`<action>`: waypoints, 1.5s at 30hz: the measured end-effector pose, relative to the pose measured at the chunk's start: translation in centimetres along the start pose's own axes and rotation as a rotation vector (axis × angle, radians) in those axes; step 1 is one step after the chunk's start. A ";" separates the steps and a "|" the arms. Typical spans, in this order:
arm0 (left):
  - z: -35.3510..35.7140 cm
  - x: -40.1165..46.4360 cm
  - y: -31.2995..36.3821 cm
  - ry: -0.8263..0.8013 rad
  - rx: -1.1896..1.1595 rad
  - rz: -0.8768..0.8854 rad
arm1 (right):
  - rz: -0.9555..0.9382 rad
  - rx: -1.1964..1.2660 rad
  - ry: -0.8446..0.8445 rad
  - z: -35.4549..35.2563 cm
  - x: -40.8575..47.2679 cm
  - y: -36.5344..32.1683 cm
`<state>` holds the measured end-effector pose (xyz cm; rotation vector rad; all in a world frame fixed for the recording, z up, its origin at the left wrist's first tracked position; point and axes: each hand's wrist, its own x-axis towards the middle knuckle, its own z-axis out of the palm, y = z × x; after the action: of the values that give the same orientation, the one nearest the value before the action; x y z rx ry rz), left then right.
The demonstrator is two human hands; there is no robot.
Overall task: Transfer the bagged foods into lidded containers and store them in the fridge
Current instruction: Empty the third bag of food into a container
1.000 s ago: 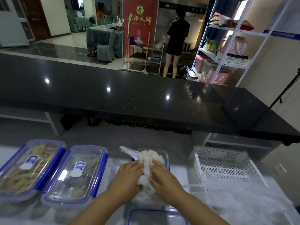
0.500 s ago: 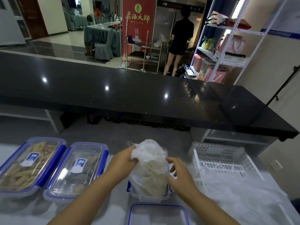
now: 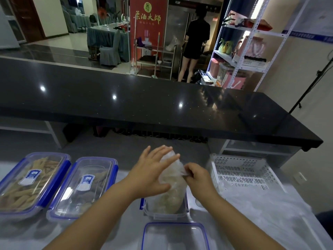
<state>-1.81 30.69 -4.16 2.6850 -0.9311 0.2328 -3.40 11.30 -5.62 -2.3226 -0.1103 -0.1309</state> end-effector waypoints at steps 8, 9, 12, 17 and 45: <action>1.5 1.4 0.2 -0.244 -0.211 -0.292 | 0.002 0.109 0.031 -1.8 1.5 -3.0; 1.3 1.7 0.3 -0.247 -0.211 -0.329 | -0.006 0.120 0.029 -1.9 1.6 -3.3; 0.7 2.5 0.5 -0.280 -0.245 -0.403 | -0.018 0.167 0.046 -2.1 1.8 -3.9; -0.9 3.8 0.0 -0.324 -0.346 -0.502 | -0.014 0.264 0.163 -2.7 1.8 -4.6; -0.7 3.2 -2.8 -0.160 -0.298 -0.321 | 0.210 0.183 0.163 -1.6 0.1 -2.4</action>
<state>2.44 31.14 -3.36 2.5472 -0.5125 -0.1783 -3.73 11.81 -2.78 -2.1165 0.1960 -0.1952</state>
